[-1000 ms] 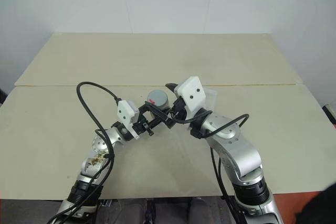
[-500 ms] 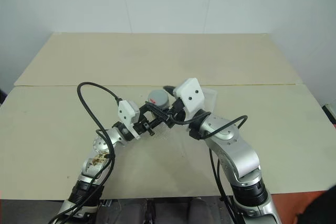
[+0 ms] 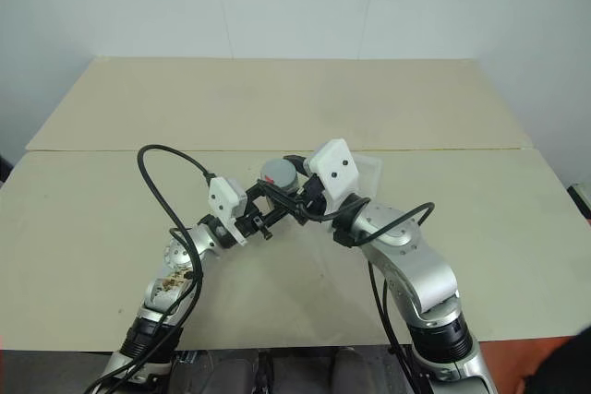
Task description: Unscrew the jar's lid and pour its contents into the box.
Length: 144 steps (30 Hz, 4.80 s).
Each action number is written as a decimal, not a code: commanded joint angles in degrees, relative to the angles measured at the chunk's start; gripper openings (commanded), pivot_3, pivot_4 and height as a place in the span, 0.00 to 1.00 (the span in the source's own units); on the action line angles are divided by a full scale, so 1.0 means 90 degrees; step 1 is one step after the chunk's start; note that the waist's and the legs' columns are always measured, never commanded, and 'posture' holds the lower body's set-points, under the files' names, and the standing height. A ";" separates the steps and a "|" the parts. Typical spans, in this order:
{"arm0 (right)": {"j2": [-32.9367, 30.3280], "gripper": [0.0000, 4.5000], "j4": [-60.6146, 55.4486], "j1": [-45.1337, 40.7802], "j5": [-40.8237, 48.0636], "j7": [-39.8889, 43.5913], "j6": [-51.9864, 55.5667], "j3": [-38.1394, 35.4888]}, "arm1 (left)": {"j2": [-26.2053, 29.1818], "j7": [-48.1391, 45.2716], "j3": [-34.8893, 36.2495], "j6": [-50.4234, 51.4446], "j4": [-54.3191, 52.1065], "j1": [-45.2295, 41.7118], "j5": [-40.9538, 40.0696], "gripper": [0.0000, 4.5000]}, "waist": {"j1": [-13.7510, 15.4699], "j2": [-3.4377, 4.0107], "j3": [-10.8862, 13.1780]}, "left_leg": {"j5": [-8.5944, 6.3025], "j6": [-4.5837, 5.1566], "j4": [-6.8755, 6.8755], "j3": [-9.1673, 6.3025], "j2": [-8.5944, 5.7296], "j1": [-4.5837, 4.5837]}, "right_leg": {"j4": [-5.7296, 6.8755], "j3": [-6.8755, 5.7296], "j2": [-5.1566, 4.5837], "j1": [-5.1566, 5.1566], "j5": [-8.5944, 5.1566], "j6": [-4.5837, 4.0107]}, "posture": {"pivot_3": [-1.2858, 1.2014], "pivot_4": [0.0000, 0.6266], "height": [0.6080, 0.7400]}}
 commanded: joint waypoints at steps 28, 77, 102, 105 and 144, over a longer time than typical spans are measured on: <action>-0.1250 0.62 0.6416 -0.4064 0.1750 0.7085 -0.3963 0.2091 | -0.0274 -0.0203 -0.0388 -0.0228 -0.0408 -0.0045 0.0033 0.43 | -0.0020 0.0000 0.0001 | 0.0010 -0.0016 0.0013 0.0006 0.0008 0.0001 | 0.0013 -0.0001 -0.0001 0.0001 0.0002 0.0001 | 0.52 0.24 1.00; 0.0016 1.00 -0.0947 0.0834 -0.0994 -0.1456 -0.0728 0.0438 | -0.0412 0.0522 -0.0243 -0.0744 0.0122 -0.0119 0.0556 0.43 | 0.0011 0.0002 -0.0001 | 0.0005 0.0001 0.0019 -0.0006 0.0001 -0.0026 | -0.0006 -0.0007 0.0000 -0.0014 0.0010 0.0009 | 0.52 0.24 1.00; 0.0707 0.62 -0.0772 0.0849 -0.1375 -0.1537 -0.0567 0.0358 | -0.0449 0.0562 -0.0237 -0.0675 0.0053 -0.0069 0.0541 0.43 | 0.0007 0.0002 -0.0001 | 0.0006 0.0001 0.0022 -0.0010 0.0001 -0.0025 | 0.0000 -0.0008 0.0002 -0.0012 0.0010 0.0009 | 0.52 0.24 1.00; 0.0698 0.62 -0.0750 0.0874 -0.1416 -0.1540 -0.0587 0.0372 | -0.0445 0.0546 -0.0246 -0.0669 0.0059 -0.0071 0.0537 0.43 | 0.0005 0.0002 -0.0001 | 0.0005 0.0001 0.0022 -0.0010 0.0001 -0.0025 | 0.0000 -0.0009 0.0002 -0.0012 0.0010 0.0009 | 0.52 0.24 1.00; -0.0231 0.62 0.7502 -0.4049 0.1078 0.7085 -0.4149 0.0999 | -0.0392 -0.0010 -0.0326 -0.0733 0.0048 -0.0121 0.0246 0.43 | -0.0035 0.0003 0.0000 | 0.0029 -0.0038 0.0027 0.0000 0.0008 -0.0025 | 0.0020 -0.0012 0.0000 -0.0005 0.0013 0.0013 | 0.52 0.24 1.00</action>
